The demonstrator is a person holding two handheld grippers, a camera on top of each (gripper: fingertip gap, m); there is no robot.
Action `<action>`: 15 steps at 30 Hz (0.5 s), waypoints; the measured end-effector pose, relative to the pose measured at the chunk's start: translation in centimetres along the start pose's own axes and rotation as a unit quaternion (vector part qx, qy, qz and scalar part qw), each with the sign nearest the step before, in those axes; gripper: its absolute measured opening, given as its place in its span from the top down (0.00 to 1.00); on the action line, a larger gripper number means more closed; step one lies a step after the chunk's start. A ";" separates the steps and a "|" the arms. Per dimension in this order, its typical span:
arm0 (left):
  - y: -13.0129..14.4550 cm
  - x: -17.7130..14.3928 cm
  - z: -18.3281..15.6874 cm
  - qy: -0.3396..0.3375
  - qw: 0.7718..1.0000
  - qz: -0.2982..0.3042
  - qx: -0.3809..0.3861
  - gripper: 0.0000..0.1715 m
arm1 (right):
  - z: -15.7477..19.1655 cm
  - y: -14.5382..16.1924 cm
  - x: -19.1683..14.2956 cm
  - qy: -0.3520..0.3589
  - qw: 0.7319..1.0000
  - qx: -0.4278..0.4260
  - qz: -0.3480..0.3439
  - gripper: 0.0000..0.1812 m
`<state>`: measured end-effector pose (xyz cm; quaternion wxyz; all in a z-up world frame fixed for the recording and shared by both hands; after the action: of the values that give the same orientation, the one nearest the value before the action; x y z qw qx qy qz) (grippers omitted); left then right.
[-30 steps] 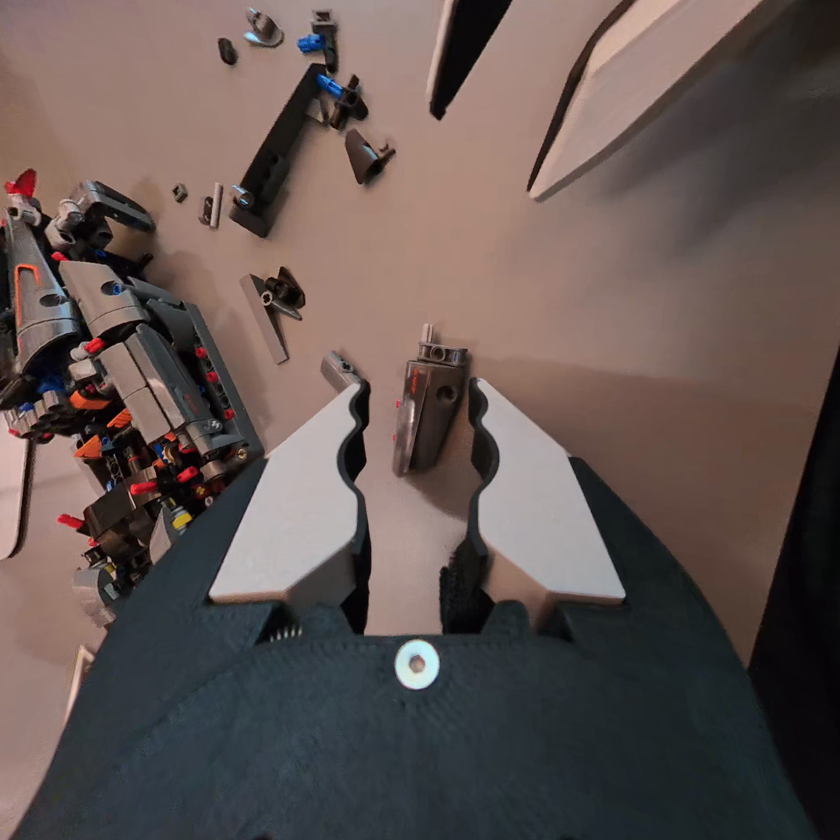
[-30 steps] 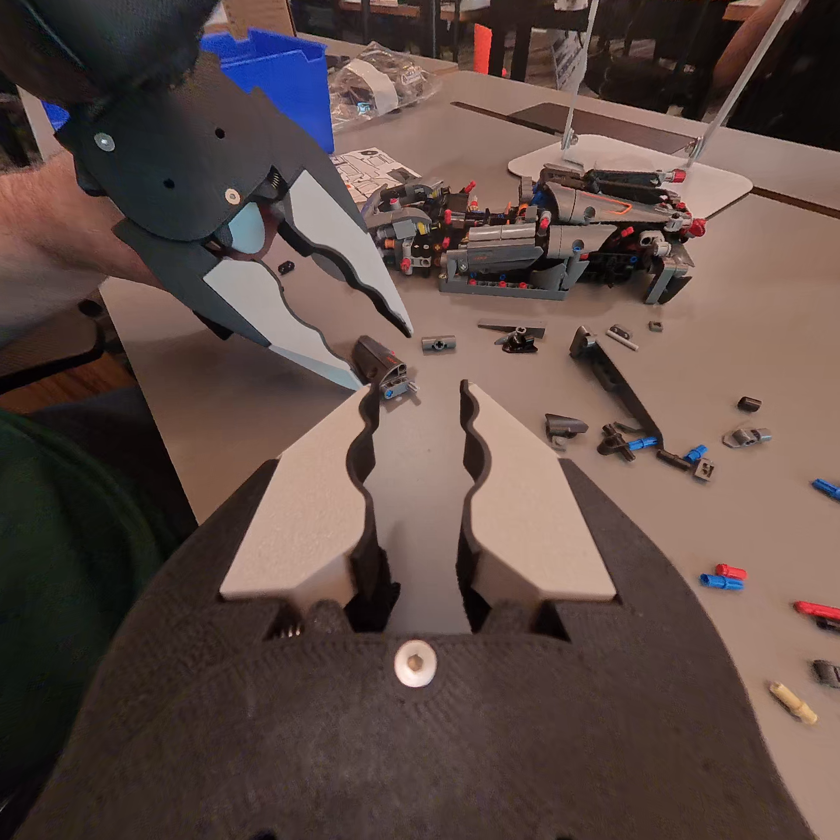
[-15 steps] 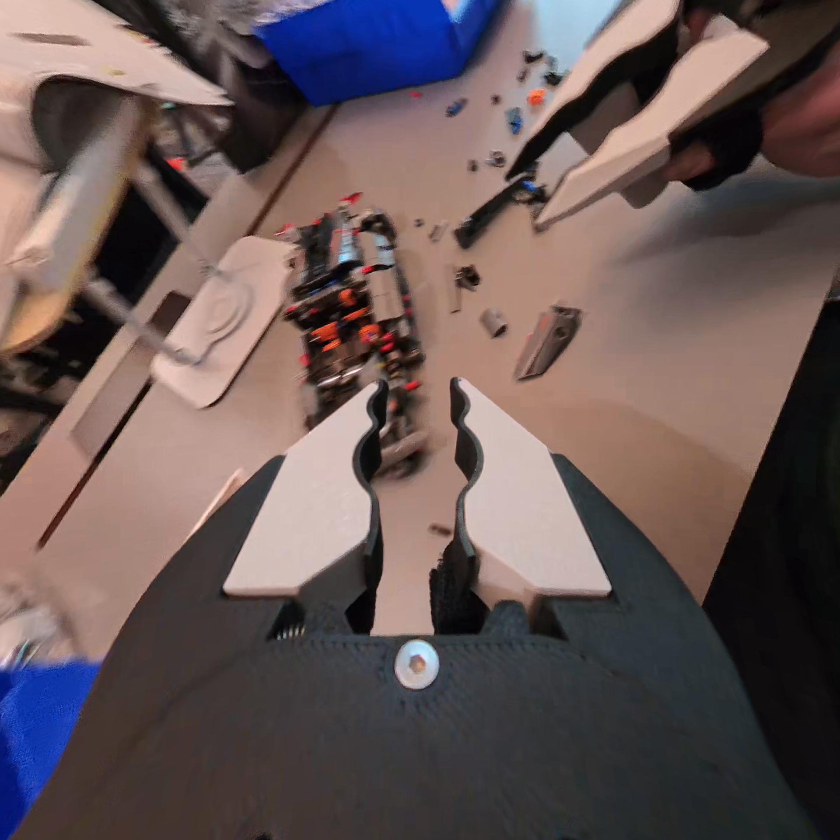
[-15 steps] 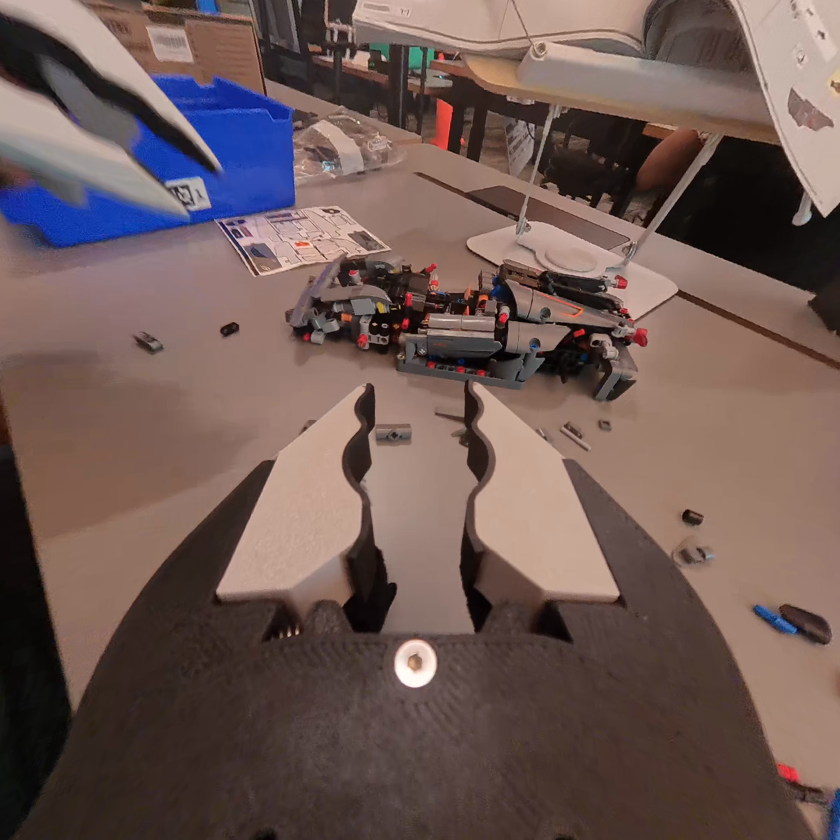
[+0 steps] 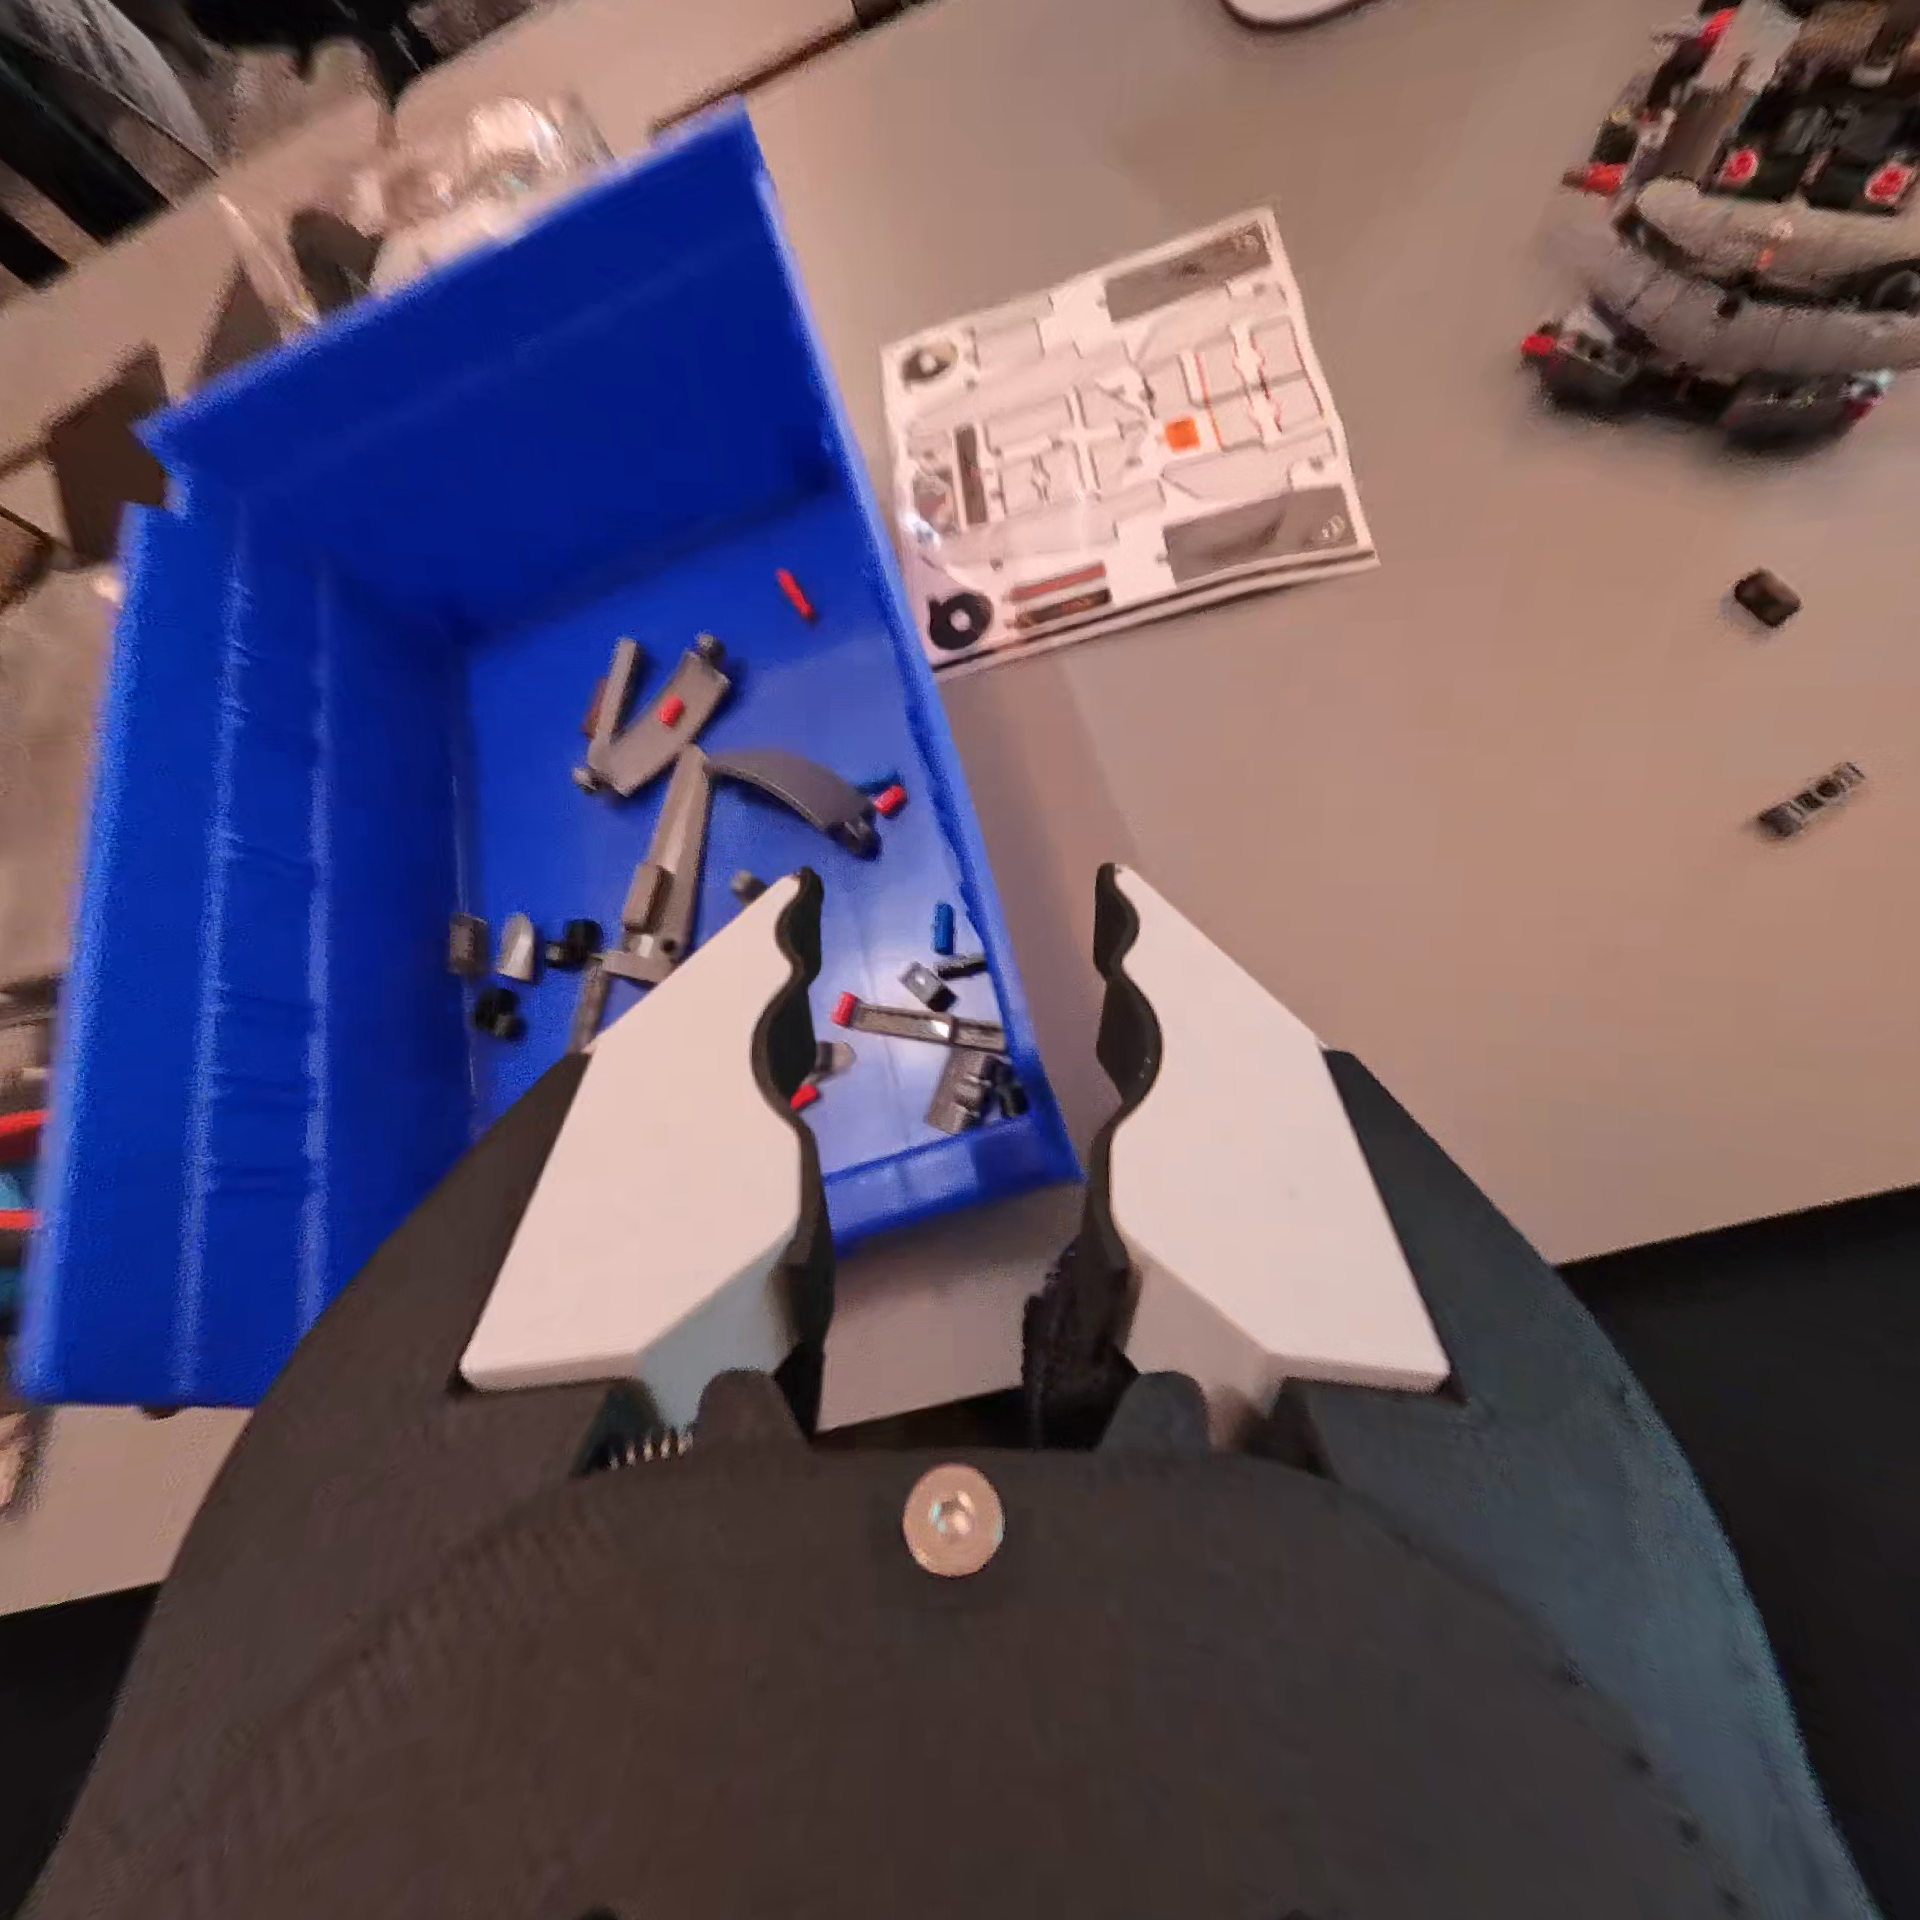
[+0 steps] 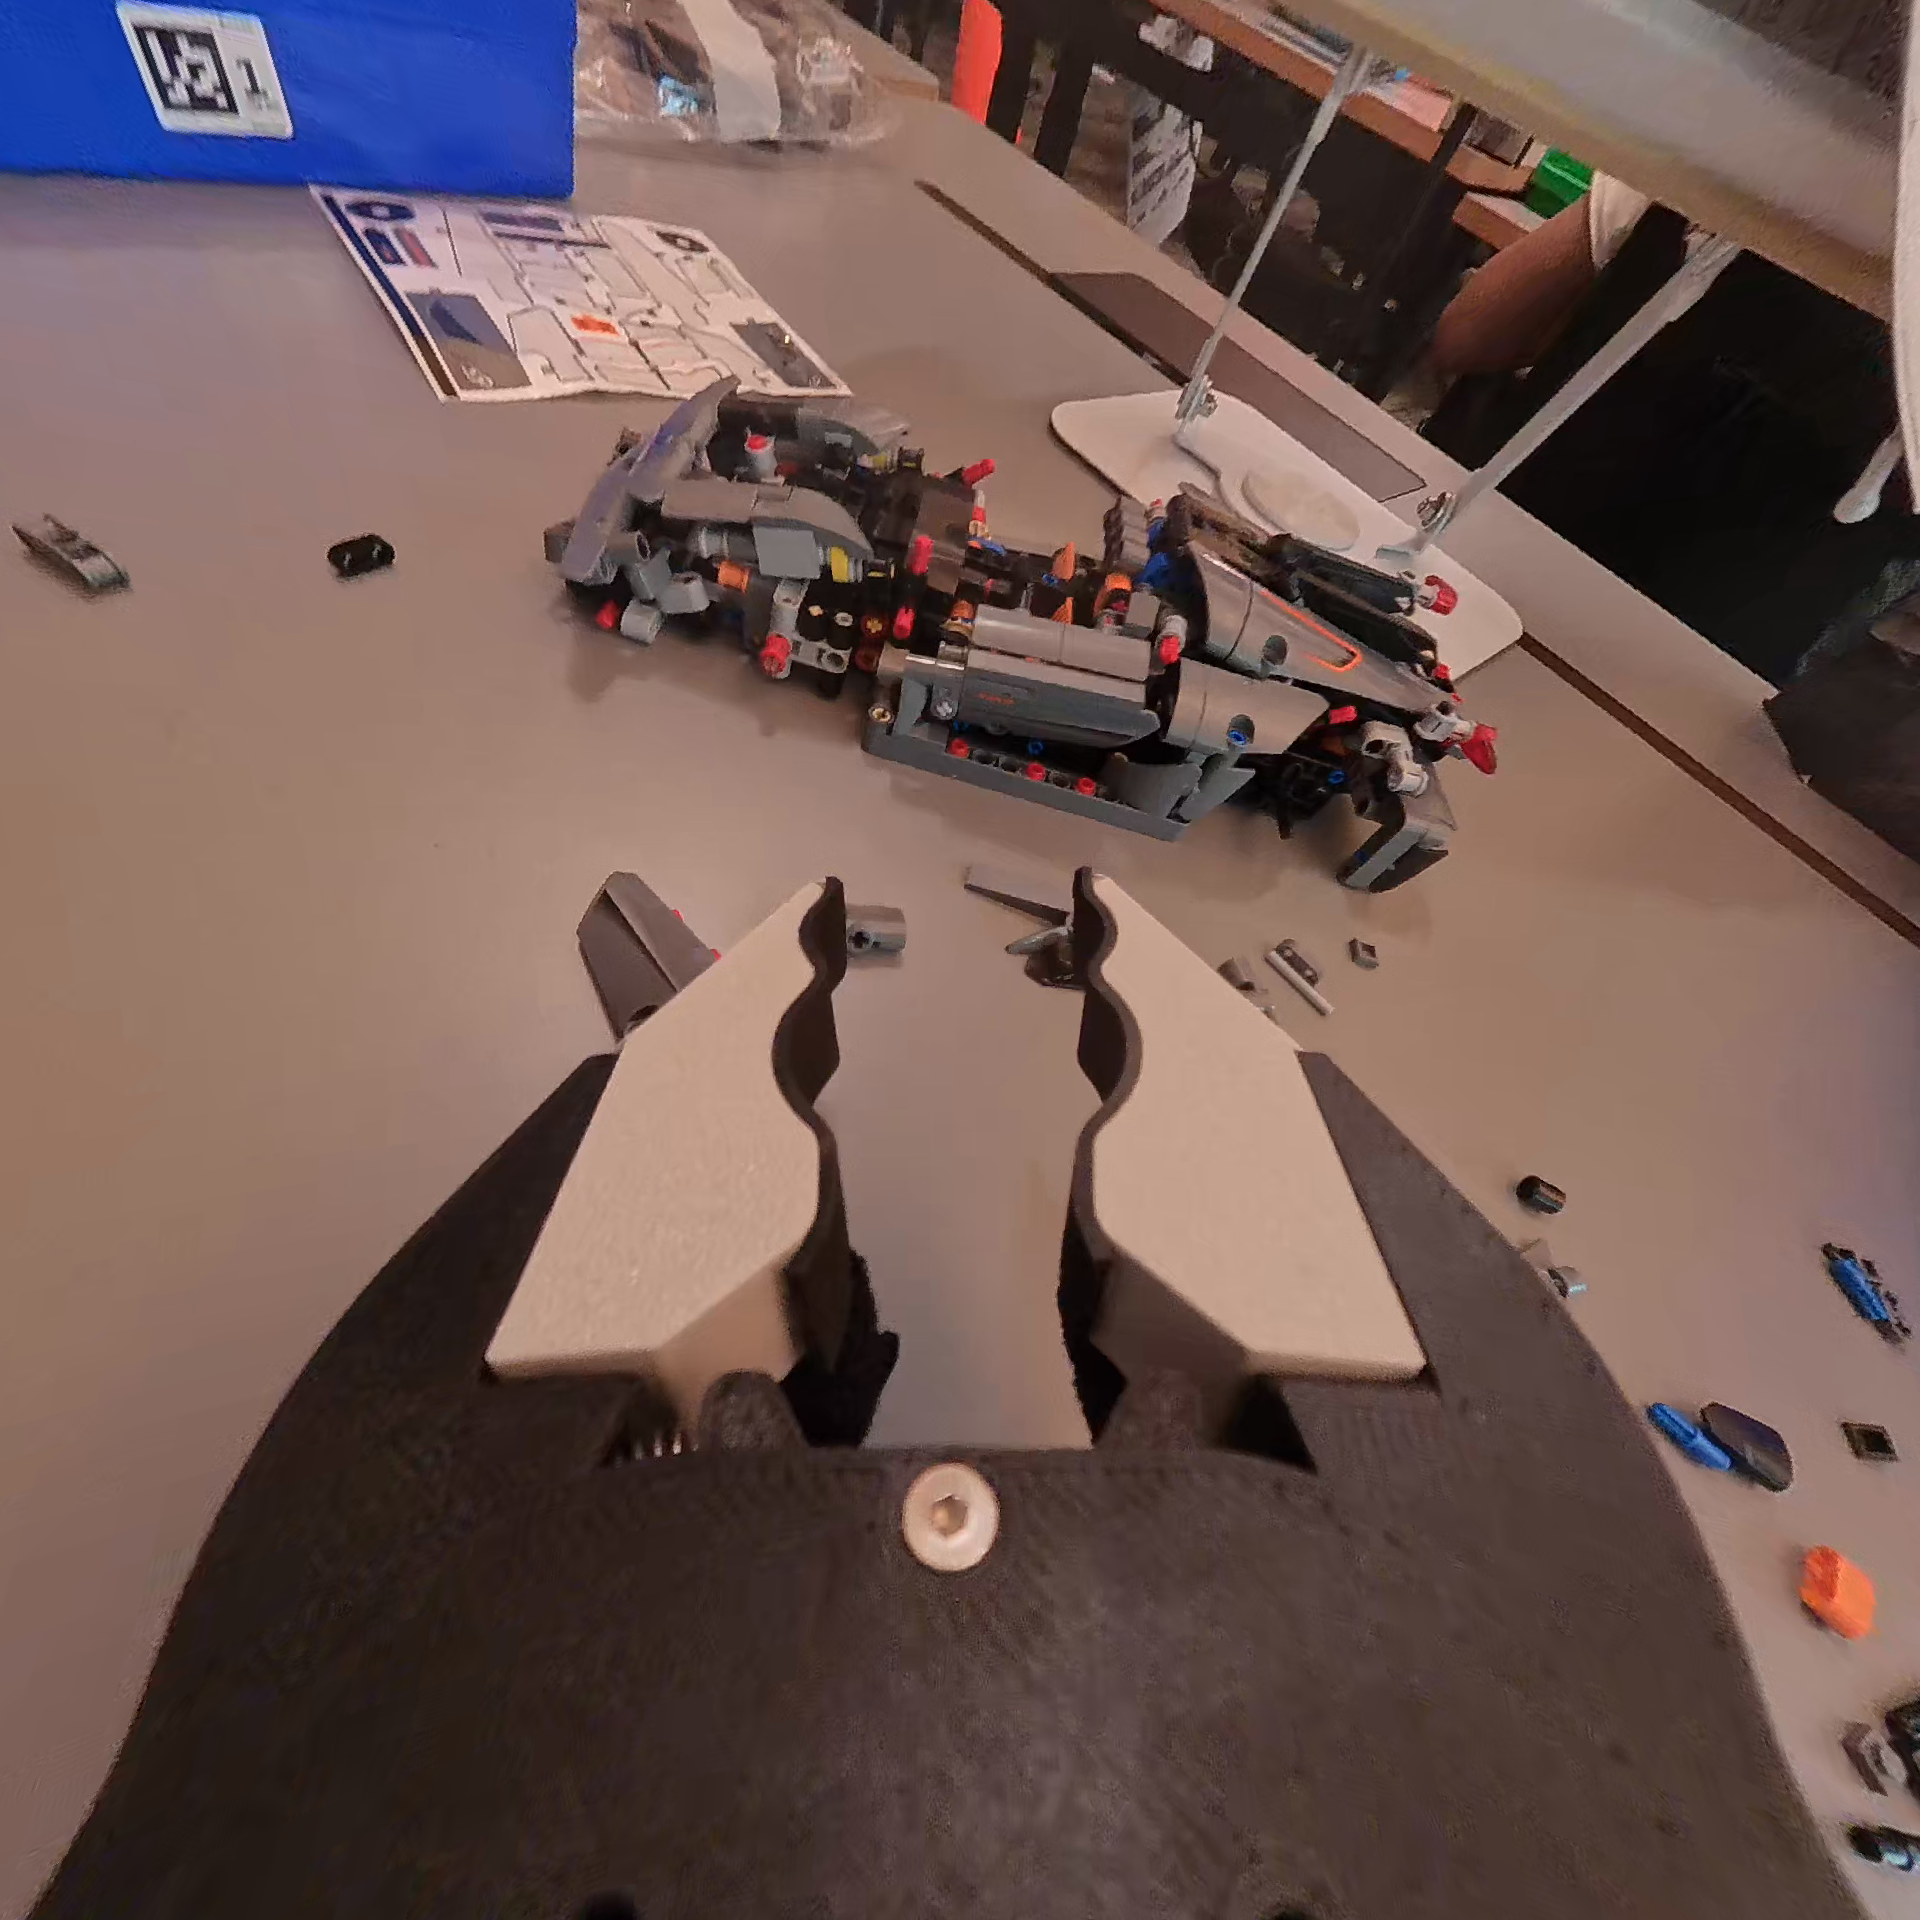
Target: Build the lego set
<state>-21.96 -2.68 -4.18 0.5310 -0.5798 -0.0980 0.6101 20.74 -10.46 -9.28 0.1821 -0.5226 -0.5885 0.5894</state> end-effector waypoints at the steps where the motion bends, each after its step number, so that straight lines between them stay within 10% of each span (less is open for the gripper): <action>1: 0.4 0.2 -0.6 0.023 1.000 -0.001 -0.011 0.72 | 0.2 0.1 0.2 0.000 1.000 -0.008 0.007 0.77; 5: 0.5 1.1 -1.7 0.020 0.999 -0.027 -0.042 0.93 | 0.7 0.4 0.8 -0.008 0.999 -0.030 0.030 0.79; 15: -1.8 2.1 -5.3 -0.012 0.996 -0.060 -0.069 0.98 | 1.4 0.9 1.5 -0.013 0.996 -0.062 0.063 0.81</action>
<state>-16.19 -2.98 -5.71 0.5241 -0.6007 -0.1813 0.5758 19.32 -10.15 -11.04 0.1040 -0.5612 -0.5922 0.5688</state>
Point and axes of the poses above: each gripper's, where its closed fingertips meet, x out along the fingers, y out of its underside, z = x × y across the jaws, the point moved 5 cm from there along -x, back along the fingers, and after that the axes turned 5 degrees about -y, right-handed, at the moved point
